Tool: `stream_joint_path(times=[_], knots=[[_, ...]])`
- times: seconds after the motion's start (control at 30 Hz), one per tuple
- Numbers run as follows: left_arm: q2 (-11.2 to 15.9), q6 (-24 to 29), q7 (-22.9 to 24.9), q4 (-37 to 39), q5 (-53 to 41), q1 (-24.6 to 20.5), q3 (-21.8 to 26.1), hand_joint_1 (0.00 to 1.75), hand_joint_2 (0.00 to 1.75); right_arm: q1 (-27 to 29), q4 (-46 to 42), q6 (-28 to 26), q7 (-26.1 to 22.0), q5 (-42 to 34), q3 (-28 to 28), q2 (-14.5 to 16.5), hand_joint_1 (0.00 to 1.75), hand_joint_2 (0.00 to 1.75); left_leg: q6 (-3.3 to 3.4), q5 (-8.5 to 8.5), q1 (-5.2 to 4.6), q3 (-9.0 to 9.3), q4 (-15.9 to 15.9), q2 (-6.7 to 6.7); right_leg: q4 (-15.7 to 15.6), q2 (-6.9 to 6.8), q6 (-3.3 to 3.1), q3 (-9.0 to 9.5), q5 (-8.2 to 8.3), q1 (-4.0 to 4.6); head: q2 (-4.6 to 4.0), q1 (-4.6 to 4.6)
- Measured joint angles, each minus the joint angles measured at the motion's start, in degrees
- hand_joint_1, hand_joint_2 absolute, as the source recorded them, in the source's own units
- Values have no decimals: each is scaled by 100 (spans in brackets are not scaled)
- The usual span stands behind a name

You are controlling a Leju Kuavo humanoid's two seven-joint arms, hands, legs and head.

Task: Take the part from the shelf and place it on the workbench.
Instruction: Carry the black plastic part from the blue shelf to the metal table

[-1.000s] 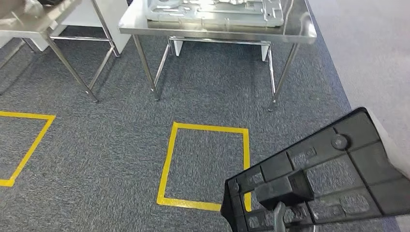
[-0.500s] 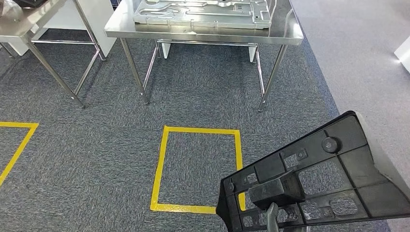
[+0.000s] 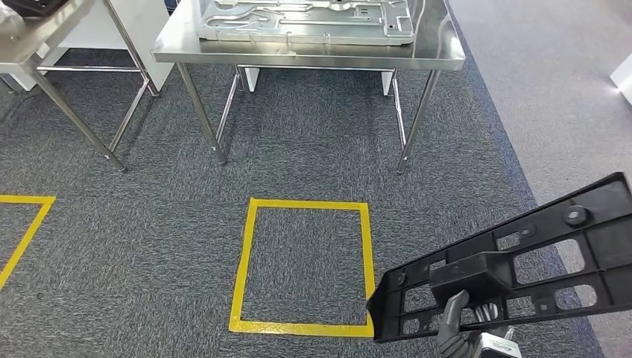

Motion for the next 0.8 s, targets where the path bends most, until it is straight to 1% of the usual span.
stream_joint_path(times=[0.03,0.07,0.13,0.17,0.2,0.23,0.27,0.3,0.33,0.37,0.43,0.5,0.53,0.57,0.6,0.63,0.67,0.7,0.73,0.77,0.8], knots=[[21,-5,11,0,-23,-7,-21,0,0,-86,-66,-170,-7,21,-9,-9,175,175,-24,-96,6,-62,172,-5,-24,0,-41,35,-10,-10,0,-18],[38,-5,25,0,-42,-10,-39,0,0,-168,-134,-313,-25,45,-15,-22,175,175,-40,-242,12,-210,485,-10,-40,-4,-78,69,-24,-14,0,-40],[60,-4,44,2,-70,-11,-74,0,0,-308,-247,-519,-72,97,-33,-66,175,175,-57,-531,12,-674,1289,-13,-42,-8,-121,113,-68,3,0,-67],[69,-3,57,4,-85,-6,-91,0,0,-367,-299,-610,-111,178,-47,-105,175,175,-59,-575,12,-883,1588,-13,-40,-3,-131,140,-93,13,0,-67],[73,-1,68,6,-103,2,-109,0,0,-425,-348,-688,-152,312,-64,-146,175,175,-54,-492,12,-998,1674,-13,-36,8,-135,172,-120,22,-1,-66],[80,0,81,8,-125,10,-126,0,0,-501,-401,-762,-186,521,-85,-188,175,175,-39,-289,11,-1009,1533,-14,-32,25,-134,215,-152,29,-1,-66],[89,2,93,9,-147,15,-141,0,0,-596,-445,-809,-196,789,-102,-221,175,175,-11,-5,8,-922,1197,-14,-27,42,-129,264,-186,36,-1,-66],[101,3,99,9,-169,17,-157,0,0,-706,-476,-834,-178,1104,-119,-241,175,175,28,238,1,-793,817,-15,-27,56,-118,311,-220,40,-1,-68],[115,3,106,10,-191,10,-174,0,0,-830,-493,-847,-126,1502,-137,-255,175,175,70,399,-15,-675,481,-15,-20,69,-97,343,-251,50,-1,-67],[126,1,112,13,-215,-1,-197,0,0,-956,-496,-853,-44,1937,-153,-265,175,175,105,467,-32,-601,278,-14,-16,73,-68,356,-271,55,0,-67],[143,-7,122,21,-253,-29,-246,0,0,-1222,-467,-856,223,2884,-184,-304,175,175,152,439,-63,-575,171,-15,-24,71,-1,347,-285,58,1,-62],[147,-16,124,31,-277,-39,-285,0,0,-1457,-419,-856,498,3603,-199,-364,175,175,198,451,-39,-546,111,-25,-37,52,61,366,-304,60,1,-57],[148,-20,123,34,-286,-38,-298,0,0,-1561,-394,-857,592,3828,-205,-396,175,175,225,462,-20,-513,63,-29,37,39,93,348,-355,59,1,-50],[149,-22,122,38,-294,-39,-311,0,0,-1656,-368,-857,651,3962,-213,-427,175,175,250,469,-1,-480,21,-29,230,27,125,260,-455,56,1,-43],[151,-23,120,39,-302,-40,-326,0,0,-1738,-340,-858,693,4043,-220,-458,175,175,271,466,4,-453,-4,-29,550,16,155,91,-594,40,1,-38],[154,-23,119,40,-302,-42,-340,0,0,-1793,-312,-858,713,4065,-227,-484,175,175,286,451,2,-443,-6,-29,945,12,180,-149,-734,29,1,-35],[156,-24,118,40,-302,-43,-352,0,0,-1825,-285,-858,731,4083,-234,-508,175,175,293,431,0,-431,-4,-30,1295,10,201,-383,-819,17,1,-36],[157,-24,117,41,-302,-39,-362,0,0,-1840,-259,-858,759,4117,-240,-528,175,175,293,405,-2,-407,-1,-34,1486,8,217,-545,-798,5,1,-35],[157,-24,117,42,-302,-34,-370,0,0,-1853,-235,-858,809,4188,-245,-550,175,175,283,370,-1,-369,2,-40,1436,6,227,-592,-640,-8,0,-35],[157,-25,116,44,-303,-30,-378,0,0,-1877,-208,-854,908,4322,-246,-578,175,175,266,332,0,-319,6,-46,1173,1,229,-528,-391,-20,0,-34],[157,-27,114,48,-306,-25,-385,0,0,-1920,-168,-827,1089,4560,-239,-627,175,175,243,288,1,-276,8,-50,802,-6,225,-396,-139,-29,0,-34]])
